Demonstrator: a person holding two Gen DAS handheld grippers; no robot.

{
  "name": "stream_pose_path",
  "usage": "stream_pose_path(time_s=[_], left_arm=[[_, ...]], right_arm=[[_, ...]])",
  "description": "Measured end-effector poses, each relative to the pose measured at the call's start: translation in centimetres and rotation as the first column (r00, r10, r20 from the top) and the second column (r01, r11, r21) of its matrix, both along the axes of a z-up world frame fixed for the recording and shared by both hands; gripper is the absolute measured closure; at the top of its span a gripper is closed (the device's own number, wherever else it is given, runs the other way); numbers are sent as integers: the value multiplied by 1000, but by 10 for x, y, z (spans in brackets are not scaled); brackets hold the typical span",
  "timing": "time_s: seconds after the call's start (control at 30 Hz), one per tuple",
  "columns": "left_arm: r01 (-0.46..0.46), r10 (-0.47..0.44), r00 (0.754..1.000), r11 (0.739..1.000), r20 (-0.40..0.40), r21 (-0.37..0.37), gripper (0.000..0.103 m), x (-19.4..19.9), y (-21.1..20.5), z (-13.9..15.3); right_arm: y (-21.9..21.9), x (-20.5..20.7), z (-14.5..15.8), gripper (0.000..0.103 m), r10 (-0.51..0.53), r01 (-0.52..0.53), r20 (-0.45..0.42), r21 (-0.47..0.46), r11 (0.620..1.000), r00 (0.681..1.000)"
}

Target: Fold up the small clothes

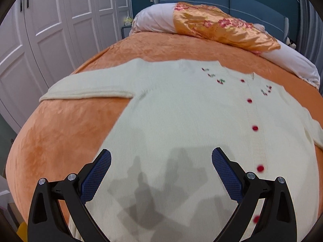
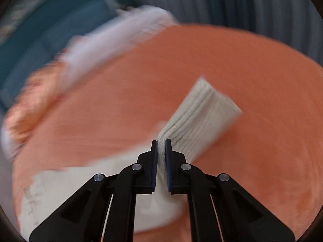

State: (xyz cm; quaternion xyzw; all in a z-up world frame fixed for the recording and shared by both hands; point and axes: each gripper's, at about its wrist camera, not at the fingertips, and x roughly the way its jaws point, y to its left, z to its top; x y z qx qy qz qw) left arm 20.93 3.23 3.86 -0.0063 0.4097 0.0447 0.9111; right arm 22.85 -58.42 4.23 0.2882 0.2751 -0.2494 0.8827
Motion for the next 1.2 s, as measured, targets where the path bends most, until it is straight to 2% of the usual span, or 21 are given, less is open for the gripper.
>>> stream_pose_path(time_s=[0.07, 0.13, 0.2, 0.27, 0.33, 0.47, 0.53, 0.6, 0.63, 0.7, 0.77, 0.8, 0.87, 0.9, 0.93, 0.97, 1.0, 1.03, 1.07, 1.17, 1.2], left_arm=[[-8, 8, 1000, 1000, 19, -11, 5, 5, 4, 5], [-13, 14, 999, 1000, 30, -26, 5, 9, 8, 10], [-23, 25, 999, 999, 41, -46, 5, 13, 13, 16], [-29, 32, 998, 997, 48, -76, 5, 18, 18, 21], [-29, 34, 998, 994, 46, -105, 5, 23, 21, 23], [-14, 16, 1000, 981, 8, -195, 5, 43, 27, 19], [-7, 0, 1000, 965, -24, -262, 5, 58, 28, 12], [9, -28, 998, 939, -49, -343, 5, 70, 27, 3], [8, -33, 997, 931, -63, -366, 5, 75, 26, 0], [13, -68, 992, 890, -106, -456, 5, 91, 20, -14], [12, -106, 985, 837, -140, -548, 5, 105, 11, -29], [9, -117, 981, 820, -152, -572, 5, 110, 7, -34], [-2, -125, 976, 810, -176, -586, 6, 123, -4, -43], [-10, -118, 976, 819, -185, -573, 7, 128, -7, -45], [-19, -105, 976, 834, -192, -551, 16, 133, -11, -46], [-32, -85, 976, 856, -201, -516, 33, 140, -15, -46], [-31, -83, 975, 866, -204, -499, 44, 144, -17, -45], [-19, -95, 974, 871, -206, -492, 76, 149, -19, -43], [-6, -113, 970, 875, -215, -485, 91, 156, -22, -41], [38, -126, 980, 877, -154, -479, 95, 166, -23, -19], [64, -131, 985, 884, -114, -463, 95, 168, -25, -7]], right_arm=[[68, 32, 38, 97, 207, -202, 93, -56, 978, 974], [136, 61, 59, 97, 388, -378, 141, -95, 921, 911], [207, 86, 66, 97, 543, -533, 160, -105, 840, 824], [292, 112, 54, 97, 673, -662, 119, -124, 739, 730], [354, 131, 25, 96, 737, -730, 21, -123, 673, 676], [419, 143, -45, 90, 784, -790, -133, 5, 613, 607], [419, 130, -52, 90, 795, -798, -117, 29, 602, 595], [403, 105, -47, 83, 789, -789, -68, 34, 613, 610], [387, 90, -39, 79, 769, -768, -28, 34, 640, 639], [349, 59, -30, 62, 714, -715, 36, 56, 697, 699], [301, 43, -29, 58, 643, -645, 56, 95, 758, 764], [277, 28, -31, 58, 603, -604, 44, 104, 790, 797], [254, 17, -33, 58, 547, -546, 17, 103, 831, 837], [237, 11, -36, 58, 512, -508, 0, 111, 854, 859], [229, 10, -36, 58, 490, -486, -4, 120, 866, 872], [218, 8, -36, 58, 465, -461, -1, 138, 877, 885], [209, 7, -38, 58, 448, -443, 7, 151, 883, 894], [201, 8, -39, 58, 430, -427, 23, 168, 888, 903], [199, 10, -40, 58, 415, -414, 34, 183, 892, 909], [181, 22, -44, 59, 373, -380, 77, 262, 887, 925], [176, 28, -45, 67, 353, -365, 97, 301, 881, 931]])
